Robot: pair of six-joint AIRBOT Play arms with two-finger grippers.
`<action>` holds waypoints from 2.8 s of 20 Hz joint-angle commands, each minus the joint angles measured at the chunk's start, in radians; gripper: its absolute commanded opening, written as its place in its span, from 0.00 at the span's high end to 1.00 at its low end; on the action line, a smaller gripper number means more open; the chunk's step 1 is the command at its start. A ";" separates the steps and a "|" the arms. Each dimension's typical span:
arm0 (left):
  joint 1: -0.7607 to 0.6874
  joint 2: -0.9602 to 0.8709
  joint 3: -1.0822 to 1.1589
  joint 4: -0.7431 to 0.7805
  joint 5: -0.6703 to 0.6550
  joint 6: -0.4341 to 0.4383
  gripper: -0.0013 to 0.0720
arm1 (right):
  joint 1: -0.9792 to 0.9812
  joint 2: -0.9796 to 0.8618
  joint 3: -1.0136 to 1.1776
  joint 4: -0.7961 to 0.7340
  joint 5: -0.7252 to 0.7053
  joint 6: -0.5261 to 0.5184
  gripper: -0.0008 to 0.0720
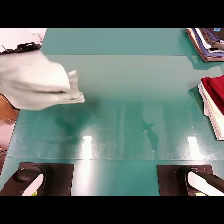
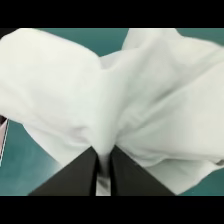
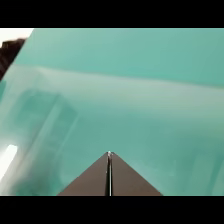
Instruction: Fold the shirts.
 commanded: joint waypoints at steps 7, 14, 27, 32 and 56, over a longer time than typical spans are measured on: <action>-0.167 -0.230 0.131 -0.261 0.043 0.058 0.95 | 0.001 0.038 0.001 0.000 -0.114 0.000 0.97; -0.629 -0.590 0.131 -0.263 0.077 0.160 0.93 | 0.001 0.038 0.001 0.000 -0.106 0.000 0.97; -0.495 -0.662 -0.196 -0.259 0.175 0.125 0.30 | -0.001 0.038 0.001 -0.002 -0.093 0.000 0.97; -0.495 -0.662 -0.475 -0.566 0.391 0.170 0.30 | -0.001 0.036 0.001 -0.002 -0.085 0.000 0.97; -0.091 -0.497 -0.285 -0.465 0.365 0.196 0.95 | 0.305 -0.151 -0.739 -0.029 0.013 -0.002 0.37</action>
